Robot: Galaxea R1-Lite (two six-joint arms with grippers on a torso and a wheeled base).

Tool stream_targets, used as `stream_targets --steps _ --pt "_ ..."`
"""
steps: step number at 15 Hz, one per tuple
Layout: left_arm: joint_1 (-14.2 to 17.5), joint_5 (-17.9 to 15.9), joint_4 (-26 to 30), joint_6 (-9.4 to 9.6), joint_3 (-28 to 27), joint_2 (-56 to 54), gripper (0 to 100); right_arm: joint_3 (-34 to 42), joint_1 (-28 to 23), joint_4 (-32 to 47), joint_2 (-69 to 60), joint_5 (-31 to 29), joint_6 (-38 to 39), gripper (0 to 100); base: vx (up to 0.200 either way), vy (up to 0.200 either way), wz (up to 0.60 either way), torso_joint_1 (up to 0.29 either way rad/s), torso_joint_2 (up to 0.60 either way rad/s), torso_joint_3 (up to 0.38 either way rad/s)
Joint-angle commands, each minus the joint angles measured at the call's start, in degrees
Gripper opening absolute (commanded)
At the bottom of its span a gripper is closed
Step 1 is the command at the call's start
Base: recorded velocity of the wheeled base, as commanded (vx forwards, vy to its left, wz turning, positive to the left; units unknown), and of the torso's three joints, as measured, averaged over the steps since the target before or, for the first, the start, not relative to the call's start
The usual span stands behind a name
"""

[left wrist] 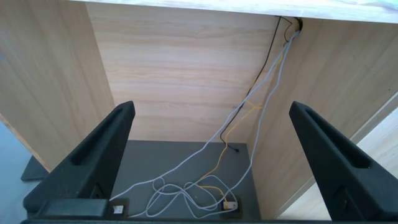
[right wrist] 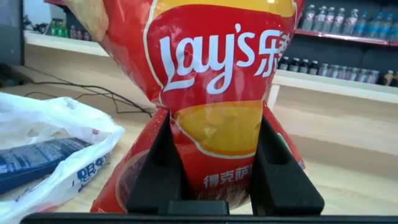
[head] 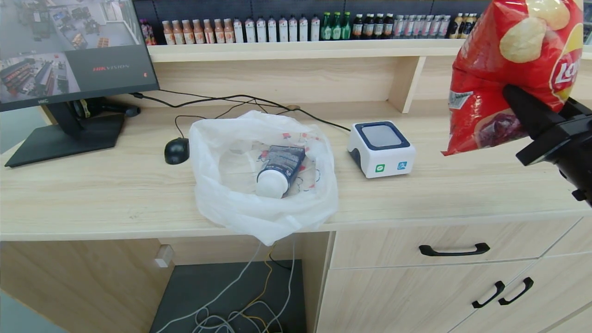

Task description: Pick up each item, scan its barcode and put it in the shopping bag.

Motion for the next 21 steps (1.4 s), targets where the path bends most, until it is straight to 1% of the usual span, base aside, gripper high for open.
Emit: stream_targets --steps 1,4,6,7,9,12,21 --pt "0.0 0.0 0.0 -0.07 0.0 0.0 100 0.6 0.1 -0.3 0.1 -0.2 0.2 0 0.0 0.0 0.0 0.0 0.0 0.0" --pt "0.0 0.0 0.1 -0.15 0.0 0.0 100 3.0 1.8 -3.1 1.2 -0.5 0.2 0 0.0 0.0 0.0 0.0 0.0 0.0" --pt "0.0 0.0 0.1 -0.24 0.0 0.0 100 3.4 2.4 -3.0 1.0 -3.2 0.2 0 0.0 0.0 0.0 0.0 0.0 0.0" --pt "0.0 0.0 0.1 -0.15 0.0 0.0 100 3.7 5.1 -2.6 0.8 -6.6 1.2 0 0.0 0.2 0.0 0.007 0.01 -0.002" --pt "0.0 0.0 0.1 -0.15 0.0 0.0 100 4.2 7.5 -2.6 0.3 -8.5 1.9 0 0.0 0.2 0.0 0.002 0.0 0.002" --pt "0.0 0.0 0.1 -0.24 0.0 0.0 100 6.9 7.7 -3.0 -0.3 -8.3 2.2 0 0.0 0.2 0.0 -0.002 0.0 0.004" --pt "0.0 0.0 0.1 -0.24 0.0 0.0 100 5.6 8.0 -3.1 1.0 -8.2 3.3 0 0.0 0.2 0.0 0.004 0.0 0.001"
